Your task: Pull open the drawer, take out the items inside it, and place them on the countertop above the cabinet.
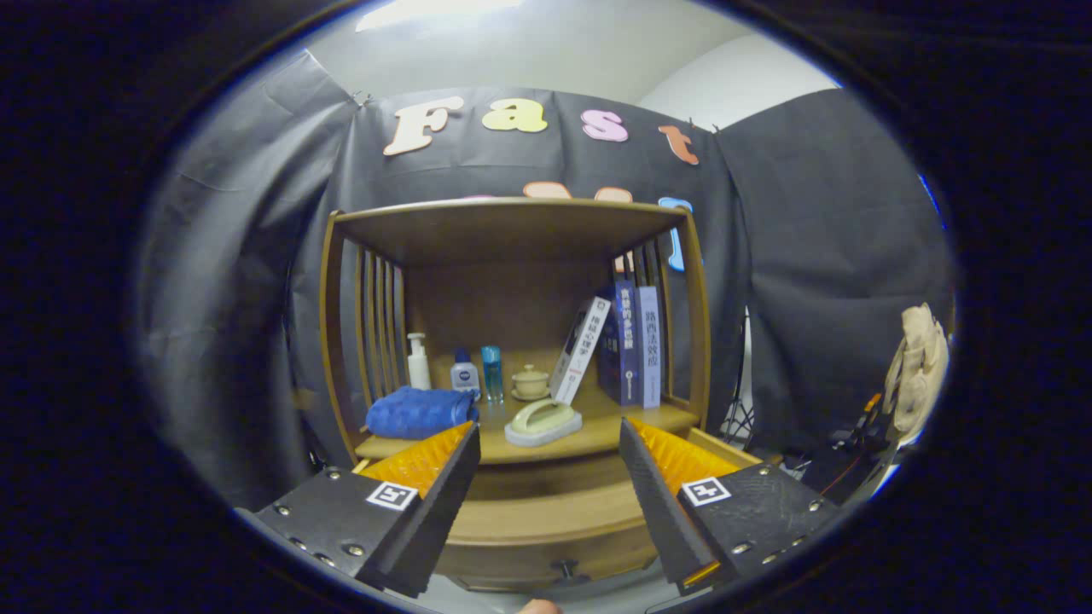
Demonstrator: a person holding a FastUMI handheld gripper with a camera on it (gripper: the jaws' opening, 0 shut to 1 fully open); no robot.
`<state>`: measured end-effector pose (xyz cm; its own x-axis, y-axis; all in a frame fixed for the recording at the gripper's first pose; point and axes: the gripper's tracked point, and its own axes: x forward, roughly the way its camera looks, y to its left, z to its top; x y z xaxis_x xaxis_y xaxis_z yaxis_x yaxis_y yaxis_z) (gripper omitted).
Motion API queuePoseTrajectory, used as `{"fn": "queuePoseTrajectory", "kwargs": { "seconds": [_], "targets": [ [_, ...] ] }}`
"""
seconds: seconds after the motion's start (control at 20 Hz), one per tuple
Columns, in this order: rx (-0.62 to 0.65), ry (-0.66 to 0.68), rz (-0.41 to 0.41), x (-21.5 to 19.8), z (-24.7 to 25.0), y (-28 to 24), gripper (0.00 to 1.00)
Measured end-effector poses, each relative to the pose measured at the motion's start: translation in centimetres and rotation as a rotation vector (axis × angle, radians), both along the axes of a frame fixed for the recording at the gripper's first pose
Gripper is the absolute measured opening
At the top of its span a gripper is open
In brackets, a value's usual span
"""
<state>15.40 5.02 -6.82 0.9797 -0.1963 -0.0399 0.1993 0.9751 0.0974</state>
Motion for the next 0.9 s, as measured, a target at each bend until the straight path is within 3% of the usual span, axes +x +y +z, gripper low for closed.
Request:
{"fn": "queuePoseTrajectory", "kwargs": {
  "seconds": [0.3, 0.75, 0.9],
  "targets": [
    [0.042, 0.167, 0.033, -2.1, -8.2, -0.4, 0.97],
    [0.063, 0.289, 0.118, 0.4, -13.4, 0.6, 0.97],
    [0.093, 0.256, 0.136, 0.5, -13.0, 0.6, 0.97]
  ]
}}
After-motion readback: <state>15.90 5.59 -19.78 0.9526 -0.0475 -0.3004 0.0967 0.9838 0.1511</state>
